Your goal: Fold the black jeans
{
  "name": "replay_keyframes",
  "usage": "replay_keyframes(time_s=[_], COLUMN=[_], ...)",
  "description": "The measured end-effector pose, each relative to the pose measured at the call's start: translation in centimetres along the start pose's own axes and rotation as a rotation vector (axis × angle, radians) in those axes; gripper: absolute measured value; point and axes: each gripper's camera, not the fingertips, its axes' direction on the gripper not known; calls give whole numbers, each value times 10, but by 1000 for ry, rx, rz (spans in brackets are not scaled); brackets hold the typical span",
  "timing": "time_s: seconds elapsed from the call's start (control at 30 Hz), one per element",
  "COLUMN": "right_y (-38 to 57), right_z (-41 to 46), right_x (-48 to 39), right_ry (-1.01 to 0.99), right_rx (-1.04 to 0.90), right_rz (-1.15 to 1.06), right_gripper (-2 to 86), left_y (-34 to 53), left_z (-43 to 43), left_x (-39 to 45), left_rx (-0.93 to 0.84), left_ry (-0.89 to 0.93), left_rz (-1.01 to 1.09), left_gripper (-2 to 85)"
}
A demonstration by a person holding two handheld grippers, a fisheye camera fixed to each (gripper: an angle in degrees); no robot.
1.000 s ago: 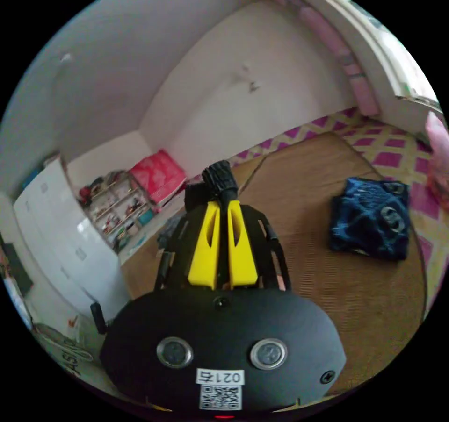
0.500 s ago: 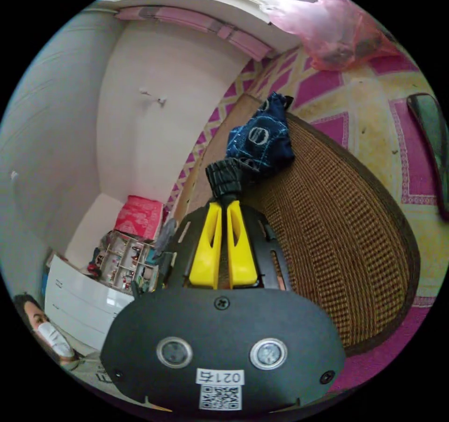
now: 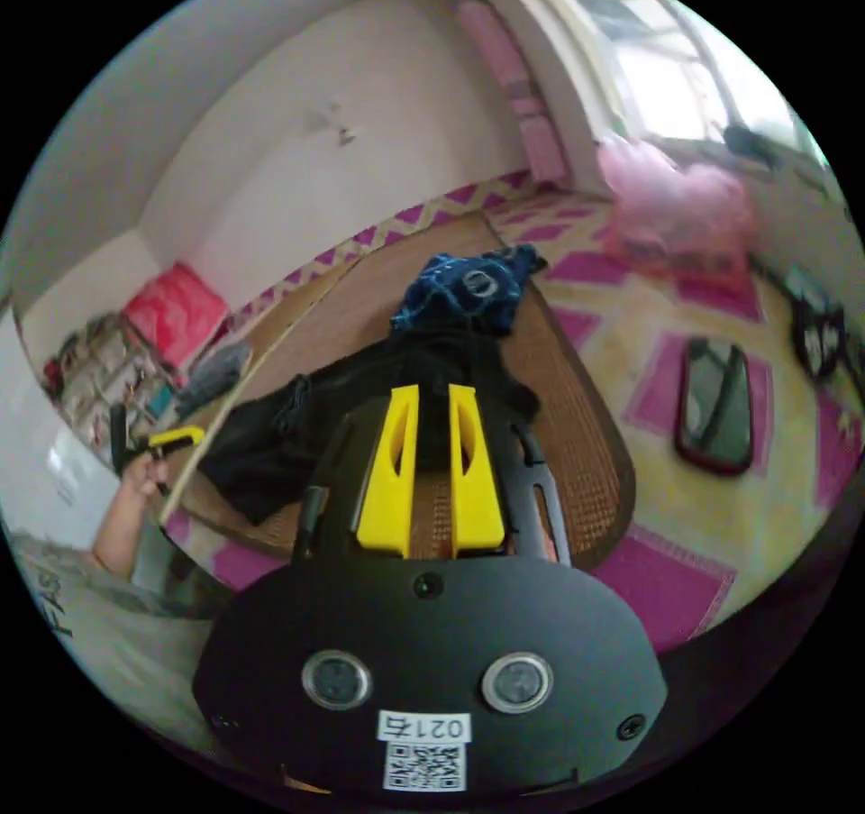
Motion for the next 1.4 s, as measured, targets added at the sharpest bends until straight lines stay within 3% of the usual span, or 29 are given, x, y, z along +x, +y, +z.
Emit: replay_keyframes(time_s=[0.17, 0.33, 0.47, 0.6, 0.7, 0.87, 0.97, 1.13, 1.23, 1.4], right_y=[-16, 5, 13, 13, 13, 15, 17, 23, 27, 31], right_z=[89, 159, 172, 171, 169, 164, 162, 158, 156, 147], right_x=[-125, -163, -176, -177, -175, -174, -177, -193, -203, -207], right_ry=[51, 189, 219, 178, 132, 71, 68, 107, 136, 119], right_rx=[-218, -327, -352, -360, -365, -369, -365, -365, -365, -363], right_rz=[-321, -302, -287, -247, -212, -161, -139, -155, -171, -143], right_gripper=[77, 80, 81, 81, 81, 80, 78, 75, 76, 77], left_y=[-66, -88, -102, -113, -113, -66, -10, 97, 152, 171], left_z=[72, 115, 121, 106, 49, -101, -172, -215, -208, -216], left_x=[88, 137, 145, 130, 94, -14, -95, -205, -247, -261], left_rx=[-12, -55, -76, -36, 105, 263, 268, 172, 123, 138], left_ry=[116, -43, -103, -34, 24, -228, -390, -518, -422, -337], left_rz=[56, 96, 75, -3, -123, -257, -433, -741, -897, -932], left_gripper=[65, 90, 56, 10, -2, -7, -8, -8, -8, -4])
